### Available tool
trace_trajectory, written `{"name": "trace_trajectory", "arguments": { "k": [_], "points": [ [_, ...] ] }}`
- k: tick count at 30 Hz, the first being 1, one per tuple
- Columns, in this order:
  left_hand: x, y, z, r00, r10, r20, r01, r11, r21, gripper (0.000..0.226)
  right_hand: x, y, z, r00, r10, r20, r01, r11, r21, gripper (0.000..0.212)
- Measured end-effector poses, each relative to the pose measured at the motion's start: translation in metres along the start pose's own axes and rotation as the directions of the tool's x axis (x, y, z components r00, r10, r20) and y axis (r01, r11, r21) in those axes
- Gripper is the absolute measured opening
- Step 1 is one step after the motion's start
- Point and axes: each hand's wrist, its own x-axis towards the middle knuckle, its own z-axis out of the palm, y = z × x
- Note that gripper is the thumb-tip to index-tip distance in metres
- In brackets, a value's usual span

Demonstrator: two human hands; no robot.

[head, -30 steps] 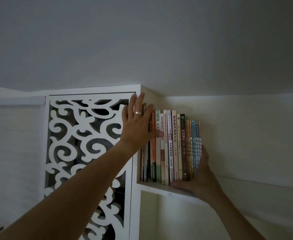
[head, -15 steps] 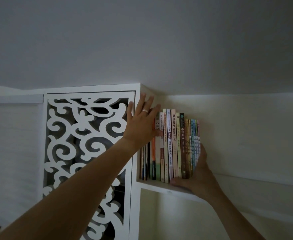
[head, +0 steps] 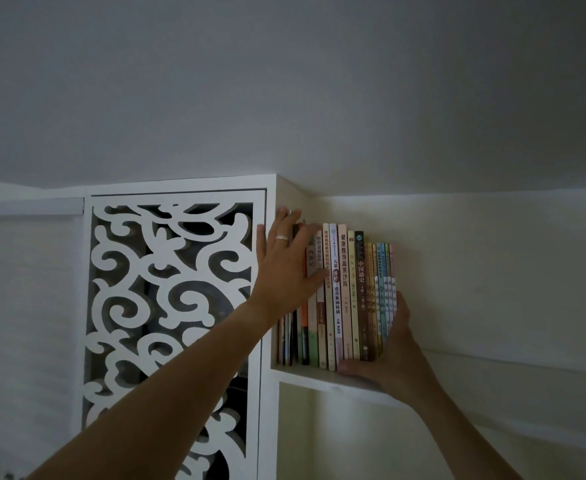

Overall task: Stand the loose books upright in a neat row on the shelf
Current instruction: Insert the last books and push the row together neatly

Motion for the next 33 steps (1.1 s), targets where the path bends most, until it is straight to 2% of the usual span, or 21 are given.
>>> {"name": "trace_trajectory", "arguments": {
  "k": [5,9,13,15,18,20,22,26,29,33],
  "points": [
    [-0.016,0.036,0.006,0.976,-0.125,-0.181,0.106,0.988,-0.108,0.067,0.001,0.002,0.0,1.0,0.002,-0.004,-0.002,1.0,-0.003,0.162],
    [-0.042,0.057,0.018,0.954,-0.276,-0.117,0.201,0.878,-0.435,0.076,0.004,0.005,0.001,1.0,-0.017,-0.019,0.017,1.0,0.003,0.164],
    [-0.042,0.059,0.016,0.939,-0.323,-0.117,0.256,0.884,-0.392,0.078,0.004,0.005,0.001,1.0,-0.016,-0.025,0.017,1.0,0.012,0.164],
    [-0.043,0.06,0.015,0.925,-0.366,-0.101,0.288,0.85,-0.441,0.074,0.003,0.005,0.001,0.999,-0.019,-0.031,0.019,1.0,0.015,0.162],
    [-0.053,0.06,0.019,0.889,-0.452,-0.073,0.364,0.793,-0.488,0.051,0.002,0.003,0.001,0.999,-0.008,-0.034,0.008,1.0,0.007,0.164],
    [-0.058,0.054,0.025,0.89,-0.455,-0.003,0.417,0.817,-0.398,0.037,0.001,0.002,0.002,0.999,0.001,-0.033,-0.001,1.0,0.002,0.164],
    [-0.061,0.049,0.026,0.899,-0.433,0.071,0.435,0.859,-0.27,0.033,0.0,0.0,0.001,0.999,-0.003,-0.031,0.003,1.0,-0.003,0.163],
    [-0.065,0.062,0.019,0.904,-0.427,-0.016,0.414,0.883,-0.22,0.026,-0.002,0.0,0.0,0.999,-0.01,-0.035,0.01,1.0,-0.005,0.162],
    [-0.072,0.07,0.013,0.889,-0.442,-0.117,0.411,0.885,-0.218,0.03,-0.001,0.001,0.001,0.998,-0.023,-0.05,0.023,1.0,0.003,0.157],
    [-0.078,0.08,0.005,0.914,-0.406,0.019,0.394,0.873,-0.288,0.052,-0.003,-0.001,0.002,0.997,-0.041,-0.069,0.04,0.999,-0.01,0.147]
  ]
}}
